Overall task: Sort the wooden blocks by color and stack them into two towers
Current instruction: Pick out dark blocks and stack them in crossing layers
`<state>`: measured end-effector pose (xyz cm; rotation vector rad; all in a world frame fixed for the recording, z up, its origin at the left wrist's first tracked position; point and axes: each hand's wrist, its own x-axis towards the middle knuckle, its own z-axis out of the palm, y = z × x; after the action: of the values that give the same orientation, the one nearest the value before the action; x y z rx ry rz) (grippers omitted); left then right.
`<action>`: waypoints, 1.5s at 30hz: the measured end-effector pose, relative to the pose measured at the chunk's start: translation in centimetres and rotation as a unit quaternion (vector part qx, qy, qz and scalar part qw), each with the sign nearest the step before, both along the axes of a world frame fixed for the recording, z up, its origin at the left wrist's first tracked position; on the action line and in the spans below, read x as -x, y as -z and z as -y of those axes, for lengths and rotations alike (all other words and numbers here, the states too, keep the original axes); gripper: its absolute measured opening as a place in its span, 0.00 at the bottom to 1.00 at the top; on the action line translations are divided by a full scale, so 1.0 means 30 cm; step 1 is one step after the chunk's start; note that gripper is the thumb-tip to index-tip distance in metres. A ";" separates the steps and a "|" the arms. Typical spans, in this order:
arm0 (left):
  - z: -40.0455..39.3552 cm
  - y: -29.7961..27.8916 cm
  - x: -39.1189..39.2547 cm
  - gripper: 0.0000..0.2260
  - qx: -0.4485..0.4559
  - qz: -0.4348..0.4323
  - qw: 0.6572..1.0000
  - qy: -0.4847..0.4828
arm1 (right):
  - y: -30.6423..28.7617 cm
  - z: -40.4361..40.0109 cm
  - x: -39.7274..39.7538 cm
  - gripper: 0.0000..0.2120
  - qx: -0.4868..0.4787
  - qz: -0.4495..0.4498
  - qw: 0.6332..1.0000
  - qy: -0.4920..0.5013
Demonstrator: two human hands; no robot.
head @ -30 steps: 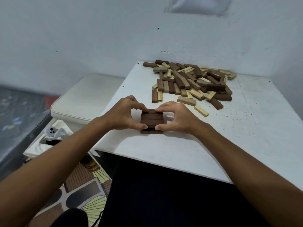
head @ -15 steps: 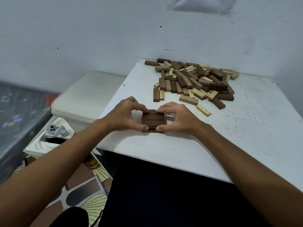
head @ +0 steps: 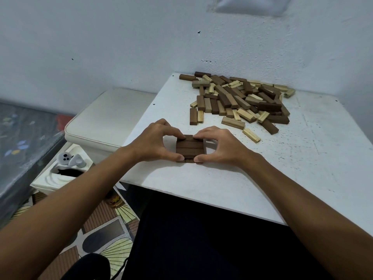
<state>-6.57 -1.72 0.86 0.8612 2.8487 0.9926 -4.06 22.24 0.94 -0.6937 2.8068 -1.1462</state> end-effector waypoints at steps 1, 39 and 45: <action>0.002 0.002 0.001 0.26 -0.001 -0.001 1.000 0.001 | 0.002 -0.002 0.001 0.30 -0.001 0.000 1.000 -0.001; -0.091 -0.051 0.277 0.25 0.064 -0.020 0.998 0.021 | -0.065 -0.103 0.333 0.19 -0.040 -0.062 0.993 0.089; -0.136 0.009 0.340 0.33 0.074 -0.040 0.996 0.041 | -0.053 -0.045 0.533 0.34 -0.147 0.009 0.988 0.045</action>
<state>-16.78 2.35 0.59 1.0159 2.8790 0.7442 -20.05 23.60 2.53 -0.5326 2.9279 -0.7183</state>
